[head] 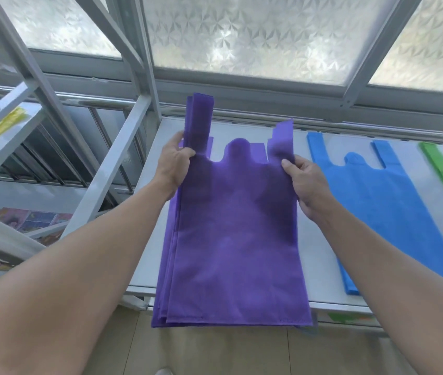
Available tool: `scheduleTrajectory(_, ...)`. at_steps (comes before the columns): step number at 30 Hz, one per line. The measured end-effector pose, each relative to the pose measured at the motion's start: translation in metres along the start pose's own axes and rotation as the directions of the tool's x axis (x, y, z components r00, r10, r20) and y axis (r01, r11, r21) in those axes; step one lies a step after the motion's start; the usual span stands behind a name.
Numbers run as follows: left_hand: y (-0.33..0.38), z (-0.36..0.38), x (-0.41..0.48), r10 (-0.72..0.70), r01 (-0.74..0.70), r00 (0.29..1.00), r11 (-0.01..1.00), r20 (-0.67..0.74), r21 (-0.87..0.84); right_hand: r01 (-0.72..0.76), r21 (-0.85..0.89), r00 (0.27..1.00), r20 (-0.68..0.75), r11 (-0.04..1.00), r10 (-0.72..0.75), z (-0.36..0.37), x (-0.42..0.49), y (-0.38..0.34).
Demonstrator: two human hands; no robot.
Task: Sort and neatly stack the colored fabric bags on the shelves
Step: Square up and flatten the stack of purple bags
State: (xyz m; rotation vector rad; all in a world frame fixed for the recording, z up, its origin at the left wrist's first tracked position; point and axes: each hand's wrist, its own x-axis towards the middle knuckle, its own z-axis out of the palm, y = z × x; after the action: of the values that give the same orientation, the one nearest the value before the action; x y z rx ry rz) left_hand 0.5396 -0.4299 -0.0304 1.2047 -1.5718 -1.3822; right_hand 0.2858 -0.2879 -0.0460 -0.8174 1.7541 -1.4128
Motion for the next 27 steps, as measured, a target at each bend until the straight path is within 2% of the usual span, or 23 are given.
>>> scheduleTrajectory(4, -0.012, 0.020, 0.011, -0.041, 0.054, 0.998, 0.940, -0.045, 0.336, -0.080, -0.250, 0.993, -0.108, 0.965, 0.054, -0.004, 0.000, 0.016)
scheduleTrajectory(9, -0.033, 0.035, 0.015, -0.033, 0.088, 0.994, 0.814, -0.105, 0.574, -0.112, -0.416, 0.988, -0.145, 0.902, 0.056, -0.005, 0.008, 0.018)
scheduleTrajectory(12, -0.035, 0.041, 0.017, -0.011, 0.112, 0.988, 0.736, -0.154, 0.668, -0.123, -0.584, 0.988, -0.152, 0.803, 0.041, -0.006, 0.016, 0.012)
scheduleTrajectory(15, -0.026, 0.047, 0.023, -0.069, 0.176, 0.982, 0.690, -0.178, 0.702, -0.162, -0.730, 0.984, -0.171, 0.664, 0.052, -0.004, 0.030, 0.008)
scheduleTrajectory(17, -0.018, 0.050, 0.030, -0.144, 0.245, 0.969, 0.686, -0.201, 0.685, -0.208, -0.749, 0.977, -0.192, 0.629, 0.095, -0.002, 0.040, 0.004)
scheduleTrajectory(23, -0.004, 0.052, 0.033, -0.218, 0.292, 0.956, 0.771, -0.195, 0.566, -0.298, -0.678, 0.954, -0.224, 0.672, 0.198, 0.005, 0.049, -0.005)
scheduleTrajectory(27, -0.006, 0.053, 0.031, -0.188, 0.288, 0.955, 0.774, -0.230, 0.564, -0.261, -0.674, 0.965, -0.204, 0.691, 0.166, 0.005, 0.046, -0.003)
